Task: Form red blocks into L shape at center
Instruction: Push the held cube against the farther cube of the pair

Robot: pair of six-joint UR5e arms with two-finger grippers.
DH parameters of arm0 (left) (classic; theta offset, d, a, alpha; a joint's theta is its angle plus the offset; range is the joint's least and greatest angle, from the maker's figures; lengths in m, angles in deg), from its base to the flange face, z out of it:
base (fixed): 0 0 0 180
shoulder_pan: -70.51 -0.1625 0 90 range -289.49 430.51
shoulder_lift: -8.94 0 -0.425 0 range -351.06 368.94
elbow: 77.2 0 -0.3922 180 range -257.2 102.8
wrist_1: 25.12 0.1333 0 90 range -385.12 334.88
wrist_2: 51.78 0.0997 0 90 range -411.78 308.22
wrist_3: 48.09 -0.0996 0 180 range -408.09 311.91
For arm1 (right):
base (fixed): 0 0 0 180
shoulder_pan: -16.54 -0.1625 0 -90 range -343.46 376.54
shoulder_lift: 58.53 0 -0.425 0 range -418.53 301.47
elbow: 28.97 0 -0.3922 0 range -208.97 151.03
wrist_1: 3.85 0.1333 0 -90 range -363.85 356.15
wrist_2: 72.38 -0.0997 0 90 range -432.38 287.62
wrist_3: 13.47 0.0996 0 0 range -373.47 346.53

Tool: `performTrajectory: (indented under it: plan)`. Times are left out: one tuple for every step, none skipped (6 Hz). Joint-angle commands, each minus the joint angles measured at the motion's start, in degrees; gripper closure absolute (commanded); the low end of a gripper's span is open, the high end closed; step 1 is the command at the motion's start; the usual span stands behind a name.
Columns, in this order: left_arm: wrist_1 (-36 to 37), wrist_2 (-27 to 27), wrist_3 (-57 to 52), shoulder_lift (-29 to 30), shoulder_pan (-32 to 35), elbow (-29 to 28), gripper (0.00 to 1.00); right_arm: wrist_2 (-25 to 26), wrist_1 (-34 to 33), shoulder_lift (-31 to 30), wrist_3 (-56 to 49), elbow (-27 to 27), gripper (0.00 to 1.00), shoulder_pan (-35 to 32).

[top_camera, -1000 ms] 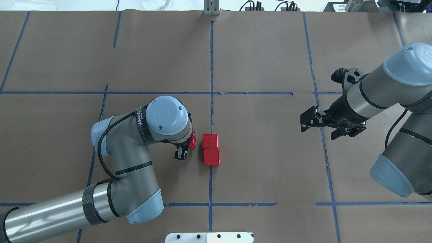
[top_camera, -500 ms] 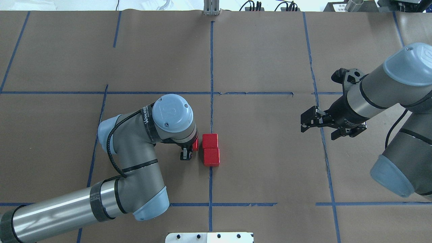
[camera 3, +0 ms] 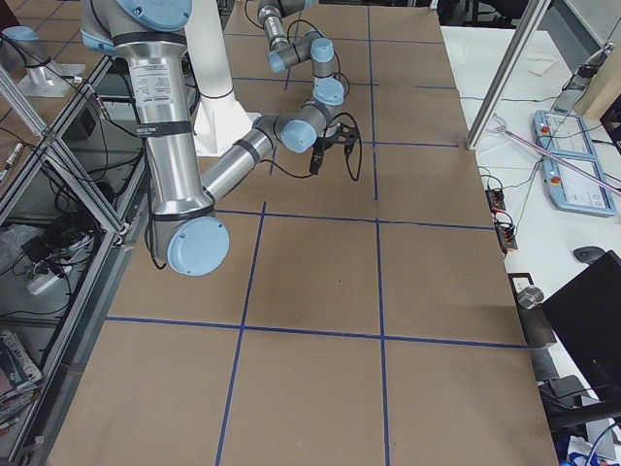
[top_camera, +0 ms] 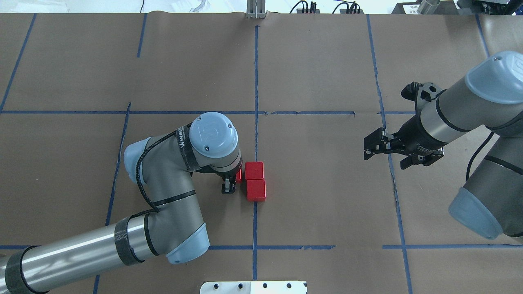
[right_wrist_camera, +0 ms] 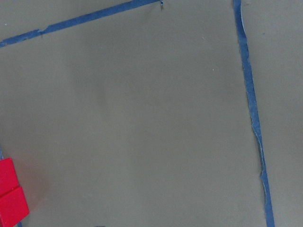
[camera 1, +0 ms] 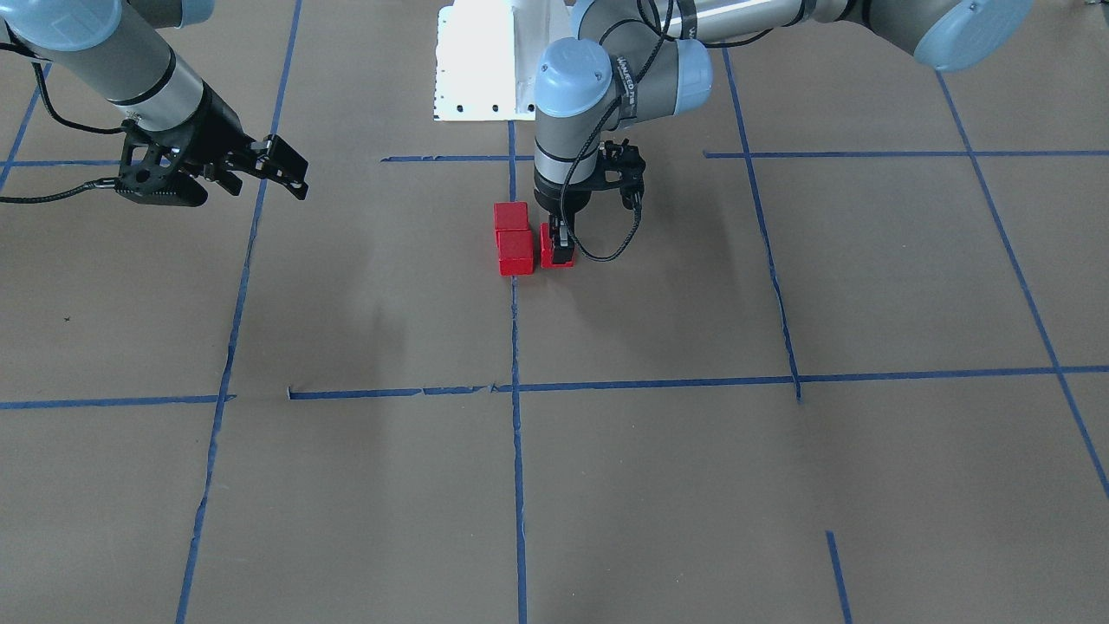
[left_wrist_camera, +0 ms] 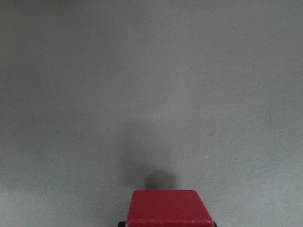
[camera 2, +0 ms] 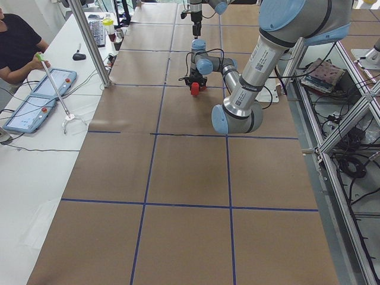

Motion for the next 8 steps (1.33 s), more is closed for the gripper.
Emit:
performTrajectory:
  plan:
    - [-0.53, -0.04, 1.59, 0.9, 0.34, -1.41, 1.0, 0.0, 0.0, -0.15, 0.08, 0.1, 0.0, 0.0]
    - [-0.61, -0.04, 1.68, 0.91, 0.34, -1.5, 1.0, 0.0, 0.0, -0.24, 0.08, 0.01, 0.0, 0.0]
    - [-0.62, -0.04, 1.68, 0.91, 0.34, -1.58, 1.0, 0.0, 0.0, -0.24, 0.08, -0.08, 0.0, 0.0]
    - [-0.62, -0.04, 1.68, 0.91, 0.25, -1.58, 1.0, 0.0, 0.0, -0.24, 0.08, -0.08, 0.0, 0.0]
    - [-0.7, -0.13, 1.59, 0.99, 0.25, -2.02, 1.0, 0.0, 0.0, -0.24, 0.08, -0.08, 0.0, 0.0]
    - [-0.7, -0.04, 1.59, 0.99, 0.25, -2.02, 1.0, 0.0, 0.0, -0.24, 0.08, -0.08, 0.0, 0.0]
    - [-0.79, -0.13, 1.5, 1.17, 0.25, -2.02, 1.0, 0.0, 0.0, -0.24, 0.08, -0.08, 0.0, 0.0]
    - [-0.79, -0.13, 1.5, 1.43, 0.25, -2.2, 1.0, 0.0, 0.0, -0.24, 0.08, -0.08, 0.0, 0.0]
